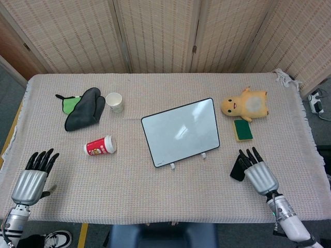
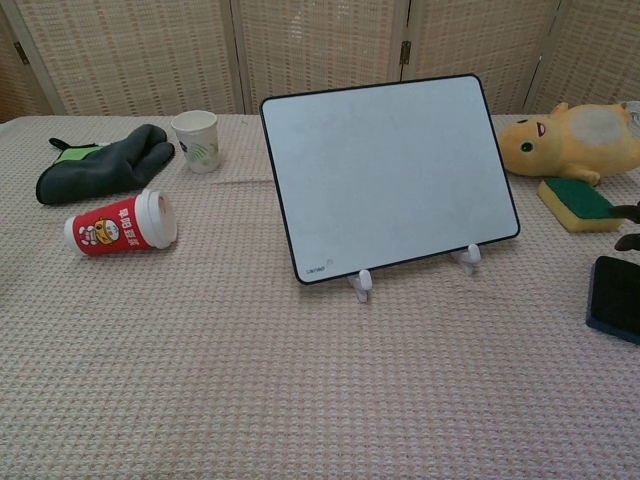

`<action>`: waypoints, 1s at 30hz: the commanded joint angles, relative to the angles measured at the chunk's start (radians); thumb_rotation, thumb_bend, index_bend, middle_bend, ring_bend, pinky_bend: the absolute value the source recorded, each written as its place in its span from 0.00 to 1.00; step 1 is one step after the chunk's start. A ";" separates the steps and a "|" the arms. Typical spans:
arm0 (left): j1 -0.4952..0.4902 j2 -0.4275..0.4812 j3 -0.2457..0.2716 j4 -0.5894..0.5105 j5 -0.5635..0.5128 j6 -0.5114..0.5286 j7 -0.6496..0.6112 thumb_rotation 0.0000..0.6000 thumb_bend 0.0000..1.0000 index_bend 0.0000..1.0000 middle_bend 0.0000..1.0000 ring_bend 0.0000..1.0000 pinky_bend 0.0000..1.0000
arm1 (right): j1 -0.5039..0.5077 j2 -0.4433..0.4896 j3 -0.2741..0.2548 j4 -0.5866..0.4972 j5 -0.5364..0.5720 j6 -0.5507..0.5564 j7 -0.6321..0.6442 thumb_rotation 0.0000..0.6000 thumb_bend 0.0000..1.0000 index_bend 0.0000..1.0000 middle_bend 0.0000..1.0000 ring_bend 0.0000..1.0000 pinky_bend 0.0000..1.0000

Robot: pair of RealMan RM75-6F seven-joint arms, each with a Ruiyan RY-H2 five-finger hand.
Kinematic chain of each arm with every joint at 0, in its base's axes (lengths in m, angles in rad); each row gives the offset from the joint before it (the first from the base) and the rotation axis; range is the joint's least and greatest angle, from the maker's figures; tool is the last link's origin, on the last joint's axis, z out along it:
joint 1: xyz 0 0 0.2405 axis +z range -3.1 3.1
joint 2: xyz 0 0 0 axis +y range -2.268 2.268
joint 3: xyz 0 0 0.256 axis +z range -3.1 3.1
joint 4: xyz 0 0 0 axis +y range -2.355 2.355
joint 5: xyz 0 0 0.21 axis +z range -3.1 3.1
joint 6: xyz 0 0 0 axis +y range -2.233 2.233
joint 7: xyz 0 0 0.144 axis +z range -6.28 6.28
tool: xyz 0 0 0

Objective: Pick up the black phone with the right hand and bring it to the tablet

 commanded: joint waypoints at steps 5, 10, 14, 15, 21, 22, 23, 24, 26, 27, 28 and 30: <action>0.002 -0.001 0.001 -0.001 -0.001 0.002 0.003 1.00 0.24 0.00 0.00 0.00 0.00 | 0.032 -0.037 -0.006 0.033 0.021 -0.021 0.000 1.00 0.25 0.21 0.00 0.00 0.00; 0.003 -0.001 0.001 -0.001 -0.003 0.002 0.005 1.00 0.24 0.00 0.00 0.00 0.00 | 0.049 -0.055 -0.016 0.052 0.028 -0.031 0.002 1.00 0.25 0.21 0.00 0.00 0.00; 0.003 -0.001 0.002 -0.002 -0.002 0.003 0.005 1.00 0.24 0.00 0.00 0.00 0.00 | 0.058 -0.066 -0.023 0.061 0.037 -0.035 -0.002 1.00 0.25 0.21 0.00 0.00 0.00; 0.003 -0.001 0.002 -0.001 -0.002 0.004 0.005 1.00 0.24 0.00 0.00 0.00 0.00 | 0.061 -0.070 -0.024 0.064 0.040 -0.035 -0.004 1.00 0.25 0.21 0.00 0.00 0.00; 0.004 -0.003 0.000 -0.001 -0.004 0.006 0.005 1.00 0.24 0.00 0.00 0.00 0.00 | 0.074 -0.092 -0.032 0.079 0.064 -0.045 -0.024 1.00 0.25 0.24 0.00 0.00 0.00; 0.004 -0.003 0.000 -0.001 -0.005 0.006 0.005 1.00 0.24 0.00 0.00 0.00 0.00 | 0.076 -0.096 -0.032 0.081 0.069 -0.046 -0.028 1.00 0.25 0.25 0.00 0.00 0.00; 0.005 -0.003 0.000 -0.001 -0.005 0.007 0.003 1.00 0.24 0.00 0.00 0.00 0.00 | 0.078 -0.100 -0.033 0.083 0.073 -0.045 -0.031 1.00 0.25 0.26 0.00 0.00 0.00; 0.005 -0.002 0.000 -0.001 -0.004 0.008 0.002 1.00 0.24 0.00 0.00 0.00 0.00 | 0.079 -0.103 -0.034 0.084 0.074 -0.043 -0.030 1.00 0.25 0.27 0.00 0.00 0.00; 0.005 -0.002 0.000 -0.001 -0.003 0.009 -0.001 1.00 0.24 0.00 0.00 0.00 0.00 | 0.082 -0.108 -0.035 0.089 0.076 -0.037 -0.027 1.00 0.25 0.29 0.00 0.00 0.00; 0.005 -0.002 0.000 -0.001 -0.004 0.008 -0.001 1.00 0.24 0.00 0.00 0.00 0.00 | 0.084 -0.110 -0.035 0.091 0.079 -0.037 -0.027 1.00 0.25 0.30 0.00 0.00 0.00; 0.005 -0.002 0.000 -0.001 -0.004 0.007 -0.001 1.00 0.24 0.00 0.00 0.00 0.00 | 0.085 -0.113 -0.034 0.093 0.083 -0.038 -0.029 1.00 0.25 0.31 0.00 0.00 0.00; 0.003 -0.001 -0.001 -0.001 -0.004 0.006 -0.002 1.00 0.24 0.00 0.00 0.00 0.00 | 0.090 -0.119 -0.033 0.097 0.093 -0.039 -0.033 1.00 0.25 0.33 0.00 0.00 0.00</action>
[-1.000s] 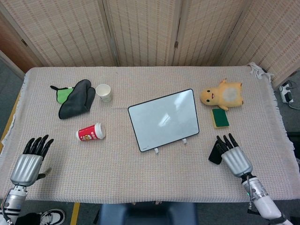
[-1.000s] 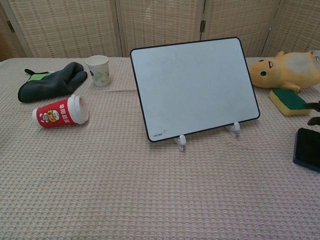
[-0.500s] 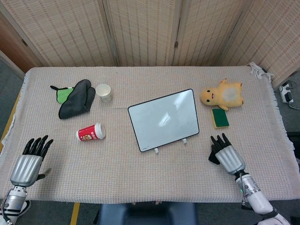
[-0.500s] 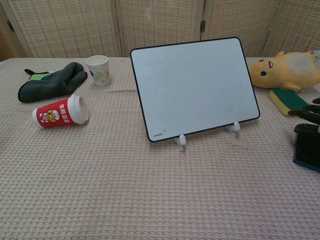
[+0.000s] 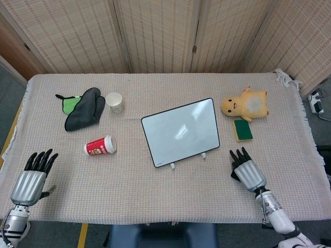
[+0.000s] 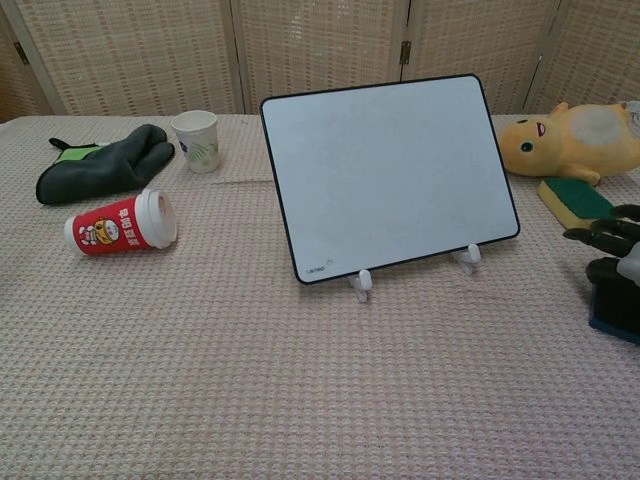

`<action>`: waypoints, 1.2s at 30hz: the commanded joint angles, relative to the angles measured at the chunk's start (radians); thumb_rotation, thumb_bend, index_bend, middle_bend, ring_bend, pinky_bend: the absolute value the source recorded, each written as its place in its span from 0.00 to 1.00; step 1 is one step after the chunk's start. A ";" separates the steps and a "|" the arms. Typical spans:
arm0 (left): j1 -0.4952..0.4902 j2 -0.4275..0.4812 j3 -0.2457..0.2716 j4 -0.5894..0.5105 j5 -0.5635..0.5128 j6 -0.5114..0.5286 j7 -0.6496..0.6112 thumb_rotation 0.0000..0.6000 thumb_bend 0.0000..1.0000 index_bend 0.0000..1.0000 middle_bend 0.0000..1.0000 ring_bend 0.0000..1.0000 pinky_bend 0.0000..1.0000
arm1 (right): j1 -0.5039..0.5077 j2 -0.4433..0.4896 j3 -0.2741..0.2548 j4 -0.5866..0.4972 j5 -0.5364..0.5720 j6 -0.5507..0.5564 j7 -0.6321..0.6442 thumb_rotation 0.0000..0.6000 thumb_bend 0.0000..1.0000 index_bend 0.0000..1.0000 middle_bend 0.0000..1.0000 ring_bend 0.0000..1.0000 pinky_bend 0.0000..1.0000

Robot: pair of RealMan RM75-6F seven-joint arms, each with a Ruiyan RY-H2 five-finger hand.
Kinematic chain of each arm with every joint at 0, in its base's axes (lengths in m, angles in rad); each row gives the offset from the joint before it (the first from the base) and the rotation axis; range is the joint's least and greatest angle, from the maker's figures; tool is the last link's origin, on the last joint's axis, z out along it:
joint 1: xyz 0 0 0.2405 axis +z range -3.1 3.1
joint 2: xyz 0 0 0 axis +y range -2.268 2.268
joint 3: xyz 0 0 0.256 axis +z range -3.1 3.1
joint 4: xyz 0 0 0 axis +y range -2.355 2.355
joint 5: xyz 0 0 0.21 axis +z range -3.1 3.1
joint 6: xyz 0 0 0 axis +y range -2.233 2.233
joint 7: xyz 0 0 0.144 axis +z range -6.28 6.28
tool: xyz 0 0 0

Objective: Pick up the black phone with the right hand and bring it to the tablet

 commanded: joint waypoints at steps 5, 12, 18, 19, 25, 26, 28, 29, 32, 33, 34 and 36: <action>0.000 -0.001 -0.001 0.003 0.001 0.001 -0.001 1.00 0.24 0.00 0.00 0.00 0.00 | 0.011 -0.021 0.002 0.015 0.009 0.017 -0.001 1.00 0.25 0.38 0.00 0.00 0.00; 0.002 0.000 0.000 0.001 0.004 0.006 -0.004 1.00 0.24 0.00 0.00 0.00 0.00 | 0.011 -0.056 -0.005 0.065 -0.024 0.070 0.023 1.00 0.25 0.50 0.02 0.03 0.00; 0.002 0.000 0.001 0.001 0.005 0.007 -0.004 1.00 0.24 0.00 0.00 0.00 0.00 | 0.004 -0.063 -0.004 0.083 -0.081 0.144 0.104 1.00 0.25 0.55 0.07 0.07 0.00; 0.002 0.000 0.001 0.001 0.006 0.007 -0.003 1.00 0.24 0.00 0.00 0.00 0.00 | 0.003 -0.067 -0.002 0.089 -0.096 0.165 0.128 1.00 0.25 0.55 0.08 0.07 0.00; 0.002 -0.001 0.002 -0.001 0.005 0.004 0.002 1.00 0.24 0.00 0.00 0.00 0.00 | 0.004 -0.161 0.032 0.199 -0.195 0.319 0.316 1.00 0.25 0.56 0.08 0.06 0.00; 0.002 0.000 0.003 -0.002 0.006 0.005 0.002 1.00 0.24 0.00 0.00 0.00 0.00 | 0.009 -0.189 0.041 0.228 -0.210 0.346 0.344 1.00 0.25 0.56 0.08 0.06 0.00; 0.003 0.001 0.004 -0.002 0.009 0.007 0.000 1.00 0.24 0.00 0.00 0.00 0.00 | 0.017 -0.232 0.058 0.265 -0.226 0.382 0.379 1.00 0.25 0.55 0.07 0.06 0.00; 0.004 0.001 0.004 -0.002 0.009 0.007 -0.001 1.00 0.24 0.00 0.00 0.00 0.00 | 0.022 -0.255 0.067 0.282 -0.232 0.398 0.390 1.00 0.25 0.56 0.07 0.06 0.00; 0.004 0.004 0.006 -0.002 0.008 0.004 -0.007 1.00 0.24 0.00 0.00 0.00 0.00 | 0.040 -0.326 0.098 0.329 -0.244 0.443 0.400 1.00 0.25 0.56 0.07 0.06 0.00; 0.003 0.005 0.005 -0.002 0.008 0.004 -0.011 1.00 0.24 0.00 0.00 0.00 0.00 | 0.050 -0.354 0.111 0.349 -0.250 0.461 0.399 1.00 0.25 0.56 0.07 0.06 0.00; 0.004 0.006 0.005 -0.003 0.009 0.005 -0.015 1.00 0.24 0.00 0.00 0.00 0.00 | 0.057 -0.374 0.121 0.365 -0.254 0.474 0.394 1.00 0.25 0.56 0.07 0.06 0.00; 0.004 0.010 0.007 -0.005 0.014 0.007 -0.023 1.00 0.24 0.00 0.00 0.00 0.00 | 0.073 -0.421 0.148 0.403 -0.256 0.505 0.366 1.00 0.25 0.56 0.07 0.06 0.00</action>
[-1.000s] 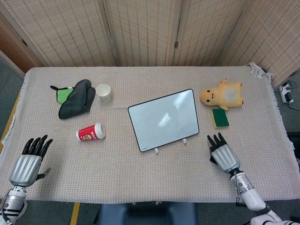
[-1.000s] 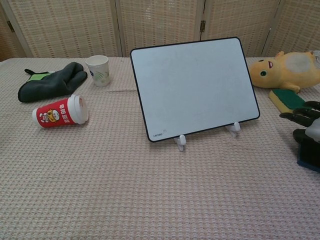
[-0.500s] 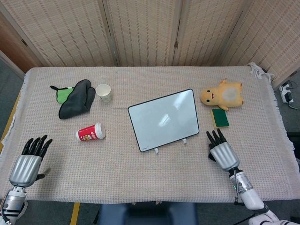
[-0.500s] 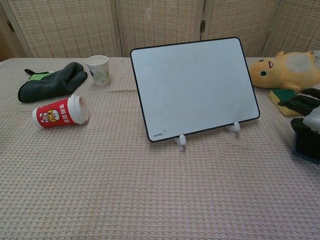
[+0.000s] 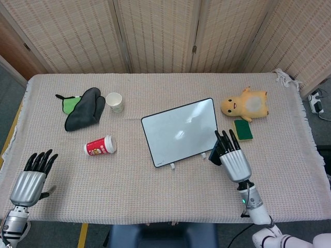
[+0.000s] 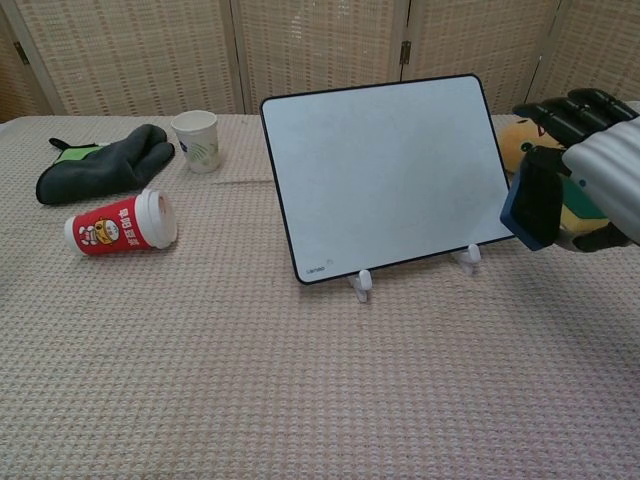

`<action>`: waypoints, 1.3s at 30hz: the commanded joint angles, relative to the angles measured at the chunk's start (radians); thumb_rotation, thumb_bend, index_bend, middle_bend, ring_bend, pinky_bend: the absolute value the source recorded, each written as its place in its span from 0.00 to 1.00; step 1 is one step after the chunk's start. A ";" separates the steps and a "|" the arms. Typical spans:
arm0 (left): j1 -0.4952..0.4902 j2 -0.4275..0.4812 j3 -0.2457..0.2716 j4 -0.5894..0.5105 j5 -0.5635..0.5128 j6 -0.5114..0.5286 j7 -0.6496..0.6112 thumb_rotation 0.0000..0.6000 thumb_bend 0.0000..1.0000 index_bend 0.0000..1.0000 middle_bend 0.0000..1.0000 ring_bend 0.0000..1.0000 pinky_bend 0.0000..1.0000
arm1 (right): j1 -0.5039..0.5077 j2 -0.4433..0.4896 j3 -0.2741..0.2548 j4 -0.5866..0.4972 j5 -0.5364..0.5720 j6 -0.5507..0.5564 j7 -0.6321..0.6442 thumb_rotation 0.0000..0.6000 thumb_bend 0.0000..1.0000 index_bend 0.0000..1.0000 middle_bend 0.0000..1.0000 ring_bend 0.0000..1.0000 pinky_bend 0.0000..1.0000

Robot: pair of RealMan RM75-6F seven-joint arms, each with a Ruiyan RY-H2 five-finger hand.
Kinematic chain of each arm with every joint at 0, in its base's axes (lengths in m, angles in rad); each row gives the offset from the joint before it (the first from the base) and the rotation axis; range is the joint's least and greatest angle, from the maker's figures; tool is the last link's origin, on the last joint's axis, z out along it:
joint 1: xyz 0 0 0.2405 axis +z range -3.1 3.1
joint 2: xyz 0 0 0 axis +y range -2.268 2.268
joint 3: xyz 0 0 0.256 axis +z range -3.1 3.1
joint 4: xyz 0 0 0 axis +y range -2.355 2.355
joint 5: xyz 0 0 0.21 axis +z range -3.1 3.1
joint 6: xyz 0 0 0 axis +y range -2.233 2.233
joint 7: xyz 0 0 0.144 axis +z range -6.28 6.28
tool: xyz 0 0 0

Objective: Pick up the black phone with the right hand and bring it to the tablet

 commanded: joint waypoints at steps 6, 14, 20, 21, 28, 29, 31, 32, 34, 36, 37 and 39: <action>0.002 0.013 0.007 -0.004 0.019 0.006 -0.030 1.00 0.24 0.00 0.00 0.00 0.00 | 0.079 -0.165 0.114 0.127 0.006 0.078 -0.120 1.00 0.25 0.56 0.08 0.06 0.00; 0.005 0.026 0.015 -0.007 0.041 0.015 -0.059 1.00 0.24 0.00 0.00 0.00 0.00 | 0.133 -0.218 0.145 0.152 0.049 0.023 -0.220 1.00 0.25 0.56 0.08 0.06 0.00; 0.005 0.033 0.018 -0.007 0.049 0.017 -0.076 1.00 0.24 0.00 0.00 0.00 0.00 | 0.182 -0.241 0.176 0.167 0.085 -0.023 -0.247 1.00 0.25 0.56 0.08 0.06 0.00; 0.005 0.034 0.018 -0.006 0.049 0.017 -0.079 1.00 0.24 0.00 0.00 0.00 0.00 | 0.190 -0.245 0.181 0.172 0.091 -0.028 -0.246 1.00 0.25 0.56 0.08 0.06 0.00; 0.007 0.038 0.018 -0.009 0.048 0.017 -0.091 1.00 0.24 0.00 0.00 0.00 0.00 | 0.220 -0.273 0.198 0.228 0.131 -0.053 -0.226 1.00 0.25 0.56 0.08 0.06 0.00; 0.006 0.039 0.017 -0.011 0.045 0.014 -0.093 1.00 0.24 0.00 0.00 0.00 0.00 | 0.225 -0.279 0.202 0.240 0.139 -0.059 -0.220 1.00 0.25 0.56 0.08 0.06 0.00; 0.006 0.042 0.018 -0.013 0.043 0.010 -0.096 1.00 0.24 0.00 0.00 0.00 0.00 | 0.233 -0.290 0.207 0.259 0.151 -0.068 -0.209 1.00 0.25 0.56 0.08 0.06 0.00; 0.005 0.043 0.017 -0.013 0.042 0.009 -0.098 1.00 0.24 0.00 0.00 0.00 0.00 | 0.238 -0.295 0.209 0.269 0.156 -0.071 -0.205 1.00 0.25 0.56 0.08 0.07 0.00; 0.005 0.045 0.018 -0.014 0.044 0.009 -0.102 1.00 0.24 0.00 0.00 0.00 0.00 | 0.247 -0.305 0.210 0.288 0.162 -0.075 -0.196 1.00 0.25 0.56 0.08 0.07 0.00; 0.006 0.047 0.019 -0.014 0.048 0.011 -0.108 1.00 0.24 0.00 0.00 0.00 0.00 | 0.258 -0.317 0.211 0.310 0.167 -0.076 -0.183 1.00 0.25 0.56 0.08 0.07 0.00; 0.006 0.048 0.019 -0.014 0.049 0.012 -0.110 1.00 0.24 0.00 0.00 0.00 0.00 | 0.261 -0.321 0.211 0.318 0.169 -0.075 -0.179 1.00 0.25 0.56 0.08 0.07 0.00; 0.007 0.049 0.019 -0.013 0.049 0.013 -0.113 1.00 0.24 0.00 0.00 0.00 0.00 | 0.267 -0.328 0.211 0.332 0.172 -0.073 -0.170 1.00 0.25 0.56 0.08 0.07 0.00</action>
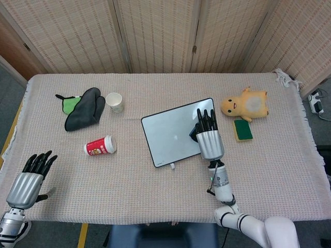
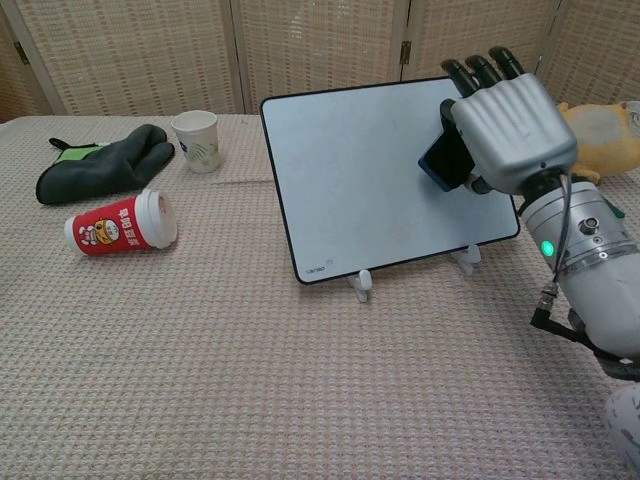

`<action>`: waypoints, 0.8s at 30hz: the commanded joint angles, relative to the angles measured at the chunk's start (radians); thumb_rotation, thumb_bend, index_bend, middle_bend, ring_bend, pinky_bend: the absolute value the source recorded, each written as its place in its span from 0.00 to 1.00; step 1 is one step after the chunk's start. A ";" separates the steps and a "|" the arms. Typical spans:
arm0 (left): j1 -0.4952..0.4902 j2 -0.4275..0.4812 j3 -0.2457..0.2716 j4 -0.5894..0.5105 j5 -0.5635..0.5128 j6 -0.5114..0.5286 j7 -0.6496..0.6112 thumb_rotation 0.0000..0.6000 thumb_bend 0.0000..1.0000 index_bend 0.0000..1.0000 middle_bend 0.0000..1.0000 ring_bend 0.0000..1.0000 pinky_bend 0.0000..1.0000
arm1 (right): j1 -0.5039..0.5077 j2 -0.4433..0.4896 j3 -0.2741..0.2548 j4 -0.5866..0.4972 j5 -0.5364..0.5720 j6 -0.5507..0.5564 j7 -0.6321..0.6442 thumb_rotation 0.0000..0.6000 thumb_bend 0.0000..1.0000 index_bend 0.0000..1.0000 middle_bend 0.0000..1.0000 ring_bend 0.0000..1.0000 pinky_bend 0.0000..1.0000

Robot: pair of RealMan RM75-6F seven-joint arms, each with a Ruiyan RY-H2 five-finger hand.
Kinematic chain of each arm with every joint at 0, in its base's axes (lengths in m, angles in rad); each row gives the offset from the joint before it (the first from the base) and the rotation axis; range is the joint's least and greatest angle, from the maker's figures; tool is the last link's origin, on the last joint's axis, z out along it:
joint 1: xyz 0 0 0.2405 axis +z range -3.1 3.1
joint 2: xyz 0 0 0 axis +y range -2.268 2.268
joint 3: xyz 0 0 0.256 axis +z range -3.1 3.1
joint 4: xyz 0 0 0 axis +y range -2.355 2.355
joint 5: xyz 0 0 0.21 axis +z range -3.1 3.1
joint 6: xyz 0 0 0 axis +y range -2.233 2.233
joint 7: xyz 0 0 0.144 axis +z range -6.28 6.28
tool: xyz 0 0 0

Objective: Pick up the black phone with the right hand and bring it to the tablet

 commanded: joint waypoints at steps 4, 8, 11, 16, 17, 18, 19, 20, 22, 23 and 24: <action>0.001 0.000 0.001 0.001 0.002 0.002 -0.001 1.00 0.24 0.00 0.00 0.00 0.00 | 0.018 -0.021 0.002 0.034 0.021 -0.007 0.022 1.00 0.25 0.51 0.08 0.07 0.00; 0.002 0.000 0.002 0.000 -0.003 -0.005 0.001 1.00 0.24 0.00 0.00 0.00 0.00 | 0.024 -0.027 0.003 0.029 0.040 -0.023 0.014 1.00 0.25 0.37 0.05 0.05 0.00; 0.003 0.002 0.001 -0.002 -0.002 -0.001 -0.004 1.00 0.24 0.00 0.00 0.00 0.00 | 0.024 -0.026 -0.005 0.021 0.044 -0.026 0.010 1.00 0.25 0.25 0.01 0.03 0.00; 0.005 0.002 0.003 -0.002 0.003 0.004 -0.004 1.00 0.24 0.00 0.00 0.00 0.00 | 0.011 -0.006 -0.026 -0.012 0.042 -0.017 0.009 1.00 0.25 0.08 0.00 0.01 0.00; 0.006 0.002 0.002 -0.002 0.003 0.005 -0.004 1.00 0.24 0.00 0.00 0.00 0.00 | 0.006 0.000 -0.030 -0.023 0.040 -0.014 0.010 1.00 0.25 0.07 0.00 0.01 0.00; 0.006 0.002 0.002 -0.002 0.003 0.006 -0.004 1.00 0.24 0.00 0.00 0.00 0.00 | 0.001 0.009 -0.035 -0.036 0.038 -0.009 0.010 1.00 0.25 0.07 0.00 0.01 0.00; 0.006 0.001 0.001 -0.002 0.003 0.006 -0.003 1.00 0.24 0.00 0.00 0.00 0.00 | -0.008 0.024 -0.043 -0.057 0.033 -0.001 0.010 1.00 0.25 0.07 0.00 0.01 0.00; 0.006 0.001 0.001 -0.001 0.003 0.005 -0.002 1.00 0.24 0.00 0.00 0.00 0.00 | -0.017 0.038 -0.050 -0.078 0.029 0.007 0.008 1.00 0.25 0.07 0.00 0.01 0.00; 0.006 0.000 0.000 -0.001 0.000 0.004 0.002 1.00 0.24 0.00 0.00 0.00 0.00 | -0.047 0.082 -0.072 -0.145 0.016 0.032 0.006 1.00 0.25 0.07 0.00 0.01 0.00; 0.006 -0.001 0.000 0.000 0.000 0.005 0.004 1.00 0.24 0.00 0.00 0.00 0.00 | -0.063 0.106 -0.084 -0.182 0.008 0.045 0.008 1.00 0.25 0.07 0.00 0.01 0.00; 0.006 -0.002 -0.001 0.000 -0.001 0.005 0.006 1.00 0.24 0.00 0.00 0.00 0.00 | -0.089 0.143 -0.101 -0.240 0.001 0.063 0.014 1.00 0.25 0.07 0.00 0.01 0.00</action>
